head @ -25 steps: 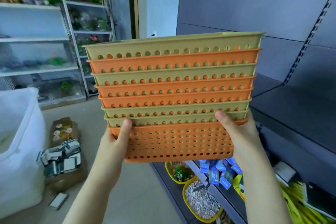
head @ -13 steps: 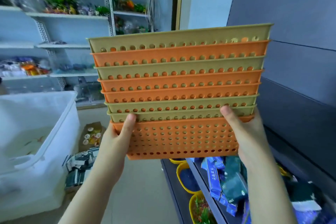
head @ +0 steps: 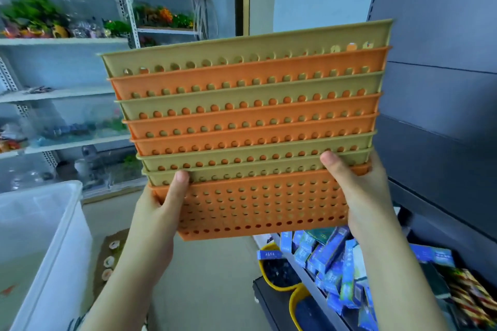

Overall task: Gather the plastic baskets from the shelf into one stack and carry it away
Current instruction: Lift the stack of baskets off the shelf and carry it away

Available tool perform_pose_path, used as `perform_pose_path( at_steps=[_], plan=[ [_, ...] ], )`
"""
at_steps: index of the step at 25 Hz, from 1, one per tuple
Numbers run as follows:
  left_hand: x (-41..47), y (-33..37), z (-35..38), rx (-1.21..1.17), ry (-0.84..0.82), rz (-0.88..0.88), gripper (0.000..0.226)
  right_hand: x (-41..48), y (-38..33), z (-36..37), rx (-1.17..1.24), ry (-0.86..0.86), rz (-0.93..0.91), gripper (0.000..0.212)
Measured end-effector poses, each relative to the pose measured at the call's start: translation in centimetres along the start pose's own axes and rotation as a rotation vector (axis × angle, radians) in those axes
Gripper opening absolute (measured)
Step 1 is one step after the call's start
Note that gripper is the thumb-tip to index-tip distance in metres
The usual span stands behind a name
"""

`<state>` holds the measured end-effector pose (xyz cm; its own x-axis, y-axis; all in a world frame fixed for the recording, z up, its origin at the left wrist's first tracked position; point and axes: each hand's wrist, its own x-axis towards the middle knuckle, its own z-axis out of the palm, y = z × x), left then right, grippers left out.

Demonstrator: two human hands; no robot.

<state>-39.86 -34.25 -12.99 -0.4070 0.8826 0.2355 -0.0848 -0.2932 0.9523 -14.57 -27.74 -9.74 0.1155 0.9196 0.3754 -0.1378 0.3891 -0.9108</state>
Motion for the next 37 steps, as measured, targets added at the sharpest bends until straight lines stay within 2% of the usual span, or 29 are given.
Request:
perform_pose_path(
  at_steps=[3, 9, 12, 17, 21, 23, 26, 30, 37],
  plan=[
    [7.7, -1.2, 1.3, 0.032, -0.095, -0.016, 0.066, 4.6, 1.3, 1.6, -0.029, 0.115, -0.006, 0.039],
    [18.9, -5.2, 7.8, -0.026, -0.262, -0.017, 0.063, 12.9, 4.4, 0.4, -0.046, 0.273, -0.065, 0.057],
    [23.5, -6.4, 11.2, -0.024, -0.34, -0.009, 0.063, 16.6, 5.6, -0.2, -0.039, 0.327, -0.085, 0.059],
    [30.9, -7.6, 15.9, -0.053, -0.41, 0.006, 0.063, 21.2, 6.1, -0.4, -0.054, 0.458, -0.149, 0.05],
    [35.4, -9.7, 19.7, -0.073, -0.56, 0.012, 0.057, 22.6, 6.7, -0.5, -0.151, 0.597, -0.181, 0.071],
    [37.2, -10.8, 21.5, -0.098, -0.688, 0.002, 0.055, 22.6, 7.6, -0.2, -0.199, 0.718, -0.197, 0.079],
    [40.1, -12.0, 23.9, -0.117, -0.845, -0.037, 0.051, 22.5, 9.0, 0.8, -0.26, 0.894, -0.206, 0.074],
    [43.0, -13.6, 25.9, -0.14, -1.044, -0.045, 0.054, 22.6, 10.1, 2.7, -0.365, 1.056, -0.23, 0.08],
    [45.7, -15.1, 27.2, -0.166, -1.152, -0.085, 0.062, 23.8, 10.8, 4.6, -0.474, 1.064, -0.181, 0.052]
  ],
)
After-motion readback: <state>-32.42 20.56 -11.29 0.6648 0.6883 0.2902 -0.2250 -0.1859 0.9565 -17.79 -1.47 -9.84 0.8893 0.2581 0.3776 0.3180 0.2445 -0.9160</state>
